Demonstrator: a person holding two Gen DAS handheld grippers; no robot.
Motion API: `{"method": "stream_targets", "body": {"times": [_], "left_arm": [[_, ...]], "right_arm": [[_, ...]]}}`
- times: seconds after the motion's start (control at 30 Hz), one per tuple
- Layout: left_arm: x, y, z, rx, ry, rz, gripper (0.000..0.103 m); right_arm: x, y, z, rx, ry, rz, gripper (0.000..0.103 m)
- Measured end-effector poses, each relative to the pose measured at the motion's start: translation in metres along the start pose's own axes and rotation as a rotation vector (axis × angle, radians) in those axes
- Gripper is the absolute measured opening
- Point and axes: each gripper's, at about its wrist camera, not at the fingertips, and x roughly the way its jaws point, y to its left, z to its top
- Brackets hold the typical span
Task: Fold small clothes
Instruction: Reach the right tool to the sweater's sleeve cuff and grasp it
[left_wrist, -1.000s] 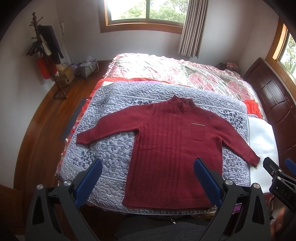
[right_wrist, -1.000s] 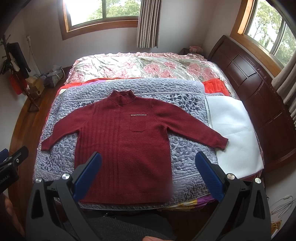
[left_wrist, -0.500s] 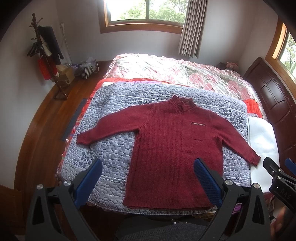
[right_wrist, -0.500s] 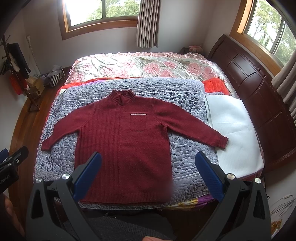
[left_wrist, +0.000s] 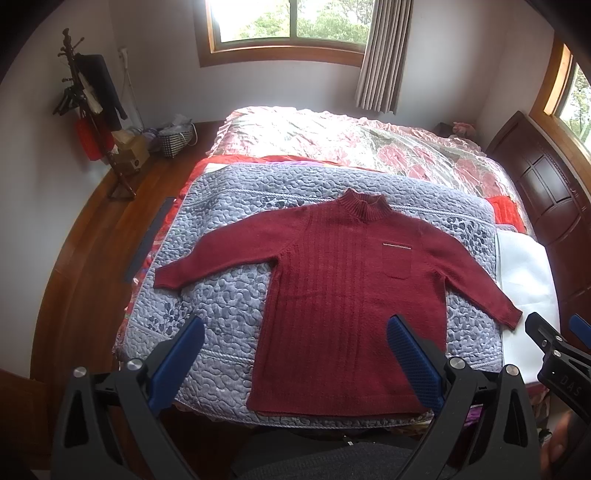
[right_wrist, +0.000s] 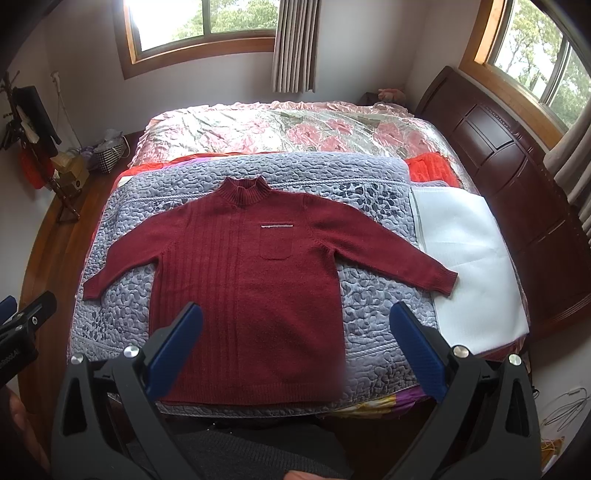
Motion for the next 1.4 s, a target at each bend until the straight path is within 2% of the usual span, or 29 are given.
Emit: {"method": "stream_targets", "body": {"times": [0.43,0.57,0.67,0.7,0.77,0.87,0.93,1.03,1.07,1.1,1.13,1.17,1.23,1.33,1.4], "left_arm": [[0.008,-0.003,0.003,0.000,0.007,0.004,0.099],[0.015,-0.007,0.008,0.007,0.027,-0.088,0.099],[0.019,-0.014,0.013,0.029,0.031,-0.133,0.099],[0.018,-0.017,0.015,0.041,0.018,-0.135,0.099],[0.016,-0.023,0.019,0.058,-0.006,-0.147,0.099],[0.022,-0.037,0.029,0.079,-0.006,-0.205,0.099],[0.040,-0.051,0.034,0.104,0.061,-0.237,0.099],[0.076,-0.080,0.038,0.153,0.209,-0.286,0.099],[0.086,-0.091,0.039,0.171,0.218,-0.280,0.099],[0.092,-0.102,0.040,0.193,0.195,-0.259,0.099],[0.098,-0.113,0.042,0.223,0.157,-0.227,0.099],[0.104,-0.126,0.044,0.258,0.126,-0.204,0.099],[0.122,-0.151,0.049,0.320,0.123,-0.179,0.099],[0.149,-0.182,0.055,0.357,0.152,-0.194,0.099],[0.164,-0.201,0.056,0.380,0.164,-0.185,0.099]], "right_arm": [[0.011,0.001,0.007,0.002,0.014,-0.003,0.100],[0.020,-0.009,0.012,0.041,-0.015,0.007,0.100],[0.032,-0.033,0.014,0.103,-0.082,0.123,0.100],[0.041,-0.045,0.015,0.146,-0.075,0.157,0.100],[0.061,-0.075,0.017,0.249,-0.056,0.165,0.100],[0.096,-0.123,0.018,0.337,-0.032,0.096,0.100],[0.120,-0.162,0.012,0.409,-0.022,0.071,0.099],[0.157,-0.230,-0.007,0.583,-0.010,0.074,0.099],[0.170,-0.255,-0.016,0.656,-0.008,0.091,0.098],[0.184,-0.277,-0.025,0.725,0.005,0.105,0.096],[0.199,-0.300,-0.035,0.789,0.019,0.125,0.090],[0.214,-0.320,-0.045,0.848,0.028,0.154,0.080],[0.245,-0.353,-0.065,0.949,0.052,0.209,0.069],[0.289,-0.391,-0.094,1.097,0.059,0.277,0.062],[0.314,-0.412,-0.109,1.174,0.054,0.280,0.059]]}}
